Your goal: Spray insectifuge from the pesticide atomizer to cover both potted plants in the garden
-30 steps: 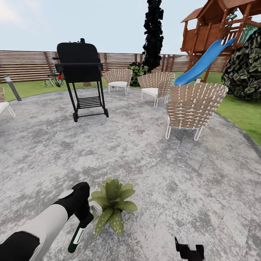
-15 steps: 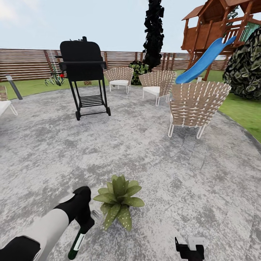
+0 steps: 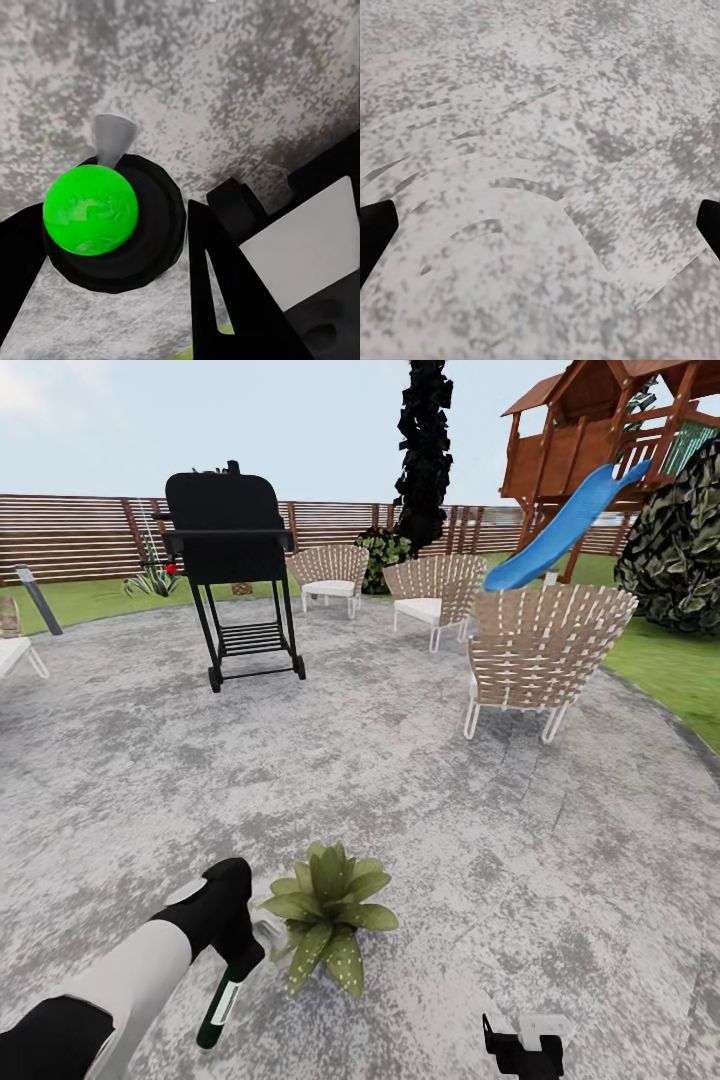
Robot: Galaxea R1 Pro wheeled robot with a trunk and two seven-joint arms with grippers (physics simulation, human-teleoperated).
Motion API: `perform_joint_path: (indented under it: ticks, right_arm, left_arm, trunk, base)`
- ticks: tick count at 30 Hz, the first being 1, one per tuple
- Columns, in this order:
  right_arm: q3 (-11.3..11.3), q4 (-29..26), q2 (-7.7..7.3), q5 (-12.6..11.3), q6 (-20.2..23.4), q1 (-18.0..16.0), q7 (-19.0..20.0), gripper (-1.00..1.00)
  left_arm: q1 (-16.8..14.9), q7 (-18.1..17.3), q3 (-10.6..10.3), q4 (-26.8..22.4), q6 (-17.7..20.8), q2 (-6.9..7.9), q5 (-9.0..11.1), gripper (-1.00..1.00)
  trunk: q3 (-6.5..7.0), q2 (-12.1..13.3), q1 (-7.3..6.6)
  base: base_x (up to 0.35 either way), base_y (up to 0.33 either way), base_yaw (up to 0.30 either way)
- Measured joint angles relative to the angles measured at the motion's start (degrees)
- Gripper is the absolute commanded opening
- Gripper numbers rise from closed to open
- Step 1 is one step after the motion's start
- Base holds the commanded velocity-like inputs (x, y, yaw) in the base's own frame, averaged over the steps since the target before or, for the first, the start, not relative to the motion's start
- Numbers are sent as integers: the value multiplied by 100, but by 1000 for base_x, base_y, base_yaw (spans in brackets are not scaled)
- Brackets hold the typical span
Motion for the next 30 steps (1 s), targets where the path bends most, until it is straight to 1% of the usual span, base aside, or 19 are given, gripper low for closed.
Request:
perform_joint_path:
  ticks: [5,7,14,23,27,30]
  right_arm:
    - [4,-3,12,1,-1,-3,-8,100]
    - [0,-1,17,0,3,0,-13,100]
    - [0,-3,10,0,3,3,-15,100]
    - [-1,-3,10,-5,1,2,-16,100]
    - [-3,-4,9,-4,1,2,-16,100]
    - [-4,-3,8,-5,-1,2,-17,100]
  left_arm:
    - [34,49,23,0,-6,-16,-2,-100]
    - [32,52,4,1,9,-21,-27,-100]
    - [31,48,0,3,15,-28,-31,-100]
    - [23,49,0,2,22,-28,-22,-100]
    - [23,47,0,3,21,-28,-29,-100]
    - [23,49,0,3,14,-27,-29,-100]
  trunk:
    - [0,0,0]
    - [0,0,2]
    - [0,0,0]
    - [0,0,-1]
    - [0,0,-1]
    - [0,0,0]
  base:
    - [-5,4,0]
    - [-202,203,-109]
    - [-43,290,-280]
    - [47,308,-34]
    - [77,281,-234]
    - [15,92,-292]
